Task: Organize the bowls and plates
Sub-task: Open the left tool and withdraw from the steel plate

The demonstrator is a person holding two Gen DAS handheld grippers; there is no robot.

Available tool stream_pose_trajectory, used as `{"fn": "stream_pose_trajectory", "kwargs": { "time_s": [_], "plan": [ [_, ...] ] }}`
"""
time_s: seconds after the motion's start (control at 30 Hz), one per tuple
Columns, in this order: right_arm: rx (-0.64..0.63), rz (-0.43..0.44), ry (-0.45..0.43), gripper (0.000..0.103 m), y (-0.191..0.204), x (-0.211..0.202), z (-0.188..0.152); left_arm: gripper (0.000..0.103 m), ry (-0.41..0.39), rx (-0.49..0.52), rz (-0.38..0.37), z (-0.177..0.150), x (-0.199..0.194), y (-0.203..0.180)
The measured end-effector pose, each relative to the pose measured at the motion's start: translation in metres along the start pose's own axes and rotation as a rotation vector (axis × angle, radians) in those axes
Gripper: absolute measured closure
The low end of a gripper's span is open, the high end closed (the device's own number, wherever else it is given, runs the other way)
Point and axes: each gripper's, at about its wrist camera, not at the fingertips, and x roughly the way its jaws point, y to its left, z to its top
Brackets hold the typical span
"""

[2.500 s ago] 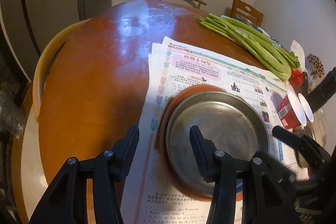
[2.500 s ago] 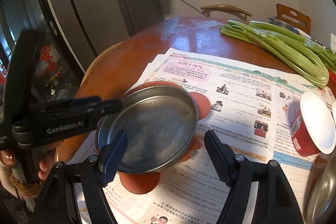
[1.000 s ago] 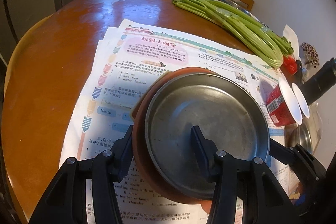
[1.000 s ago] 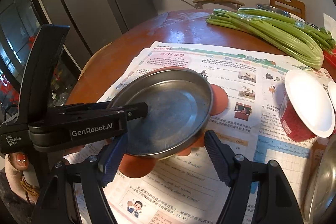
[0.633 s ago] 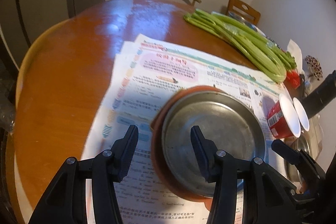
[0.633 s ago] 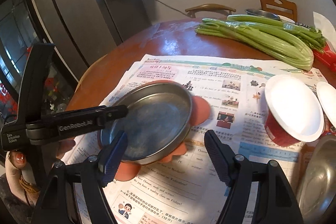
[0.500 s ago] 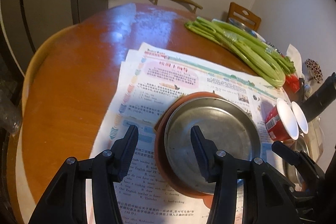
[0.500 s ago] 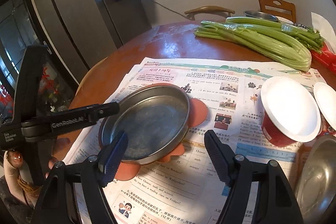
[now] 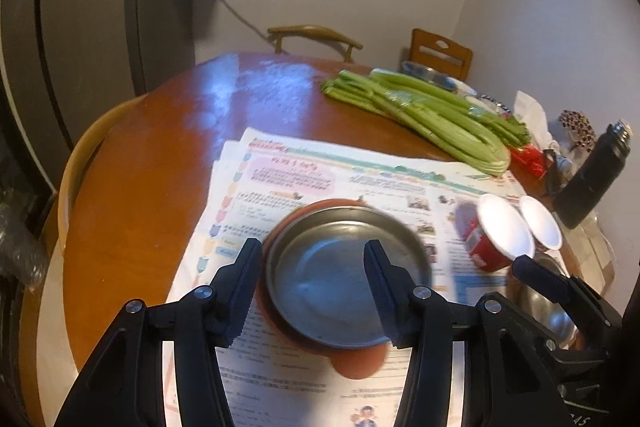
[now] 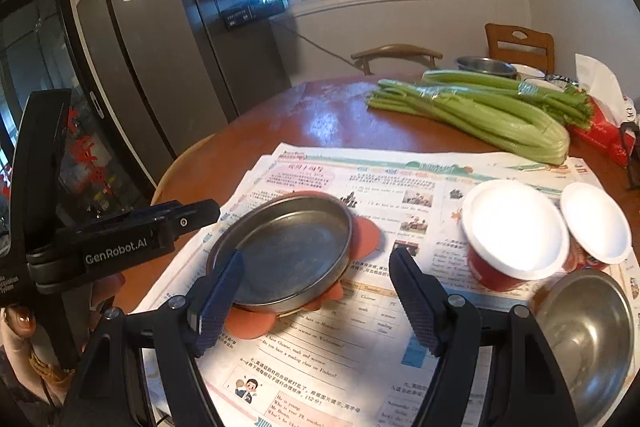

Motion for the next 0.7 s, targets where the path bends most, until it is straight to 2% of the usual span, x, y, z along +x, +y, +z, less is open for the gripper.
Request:
{"fn": "stream_pose_trajectory", "kwargs": {
  "time_s": [0.47, 0.7],
  "plan": [
    [0.027, -0.048, -0.111, 0.028, -0.032, -0.074, 0.001, 0.044, -0.053, 0.094, -0.084, -0.003, -0.035, -0.076],
    [0.075, -0.114, -0.164, 0.028, -0.065, -0.113, -0.005, 0.044, -0.045, 0.152, -0.134, -0.004, -0.036, -0.123]
  ]
}}
